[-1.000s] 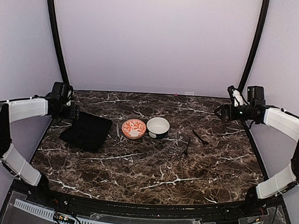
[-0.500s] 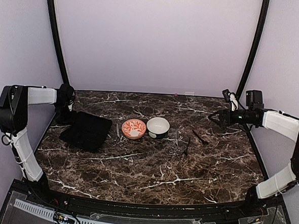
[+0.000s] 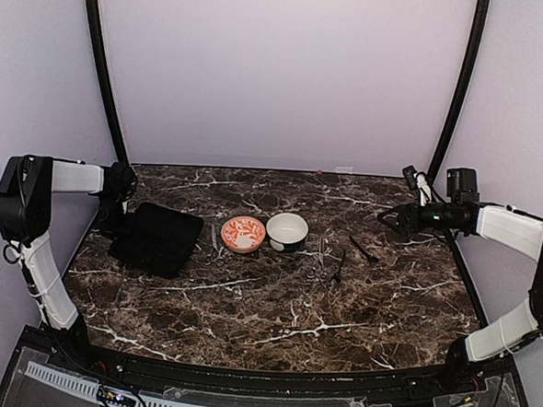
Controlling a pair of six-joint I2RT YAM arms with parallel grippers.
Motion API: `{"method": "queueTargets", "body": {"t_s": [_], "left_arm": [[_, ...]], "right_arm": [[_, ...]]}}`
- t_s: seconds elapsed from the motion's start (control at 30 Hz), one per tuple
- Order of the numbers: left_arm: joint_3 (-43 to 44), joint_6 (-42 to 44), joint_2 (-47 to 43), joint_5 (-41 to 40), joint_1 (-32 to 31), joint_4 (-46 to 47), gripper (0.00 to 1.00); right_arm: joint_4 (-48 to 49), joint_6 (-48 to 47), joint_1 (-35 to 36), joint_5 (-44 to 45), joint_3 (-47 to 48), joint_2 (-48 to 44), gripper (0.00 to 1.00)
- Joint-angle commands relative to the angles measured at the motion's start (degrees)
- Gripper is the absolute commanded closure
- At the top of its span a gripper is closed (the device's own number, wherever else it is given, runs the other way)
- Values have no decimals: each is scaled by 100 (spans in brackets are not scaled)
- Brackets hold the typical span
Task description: Sort the hair-cutting tools
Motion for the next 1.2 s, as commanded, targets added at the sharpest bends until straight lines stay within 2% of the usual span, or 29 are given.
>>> {"method": "queueTargets", "body": {"t_s": [0.0,0.1,0.13,0.3,0.47,0.7,0.87,1.0,1.17], "left_arm": [[-278,-107,-72,17,25,-172,85],[-413,-163,-207,69,22,-208,100],[-482,-172,-294,71,20,-184,100],[-726,-280,-905,155,20,-85,100],[-928,-655,-1577,1259,20,-98,100],[-1393,-1267,-2909,1782,15,-203,100],[-1743,-1561,-3242,2331,-38,-403,100],[-2292,-1972,-3559,2323,-265,-339,100],[-2167,-1962,-3777,1964,-444,-1123,100]], "right_arm": [[203,-78,-43,-140,-93,-209,1],[219,-76,-41,-155,-124,-254,1],[228,-81,-44,-153,-140,-268,1],[246,-79,-44,-150,-152,-273,2],[253,-40,-44,-185,-163,-279,3],[296,-43,-44,-177,-209,-315,3],[316,22,-39,-335,-190,-245,4],[354,22,-35,-370,-220,-242,4],[368,6,-34,-423,-254,-261,5]]}}
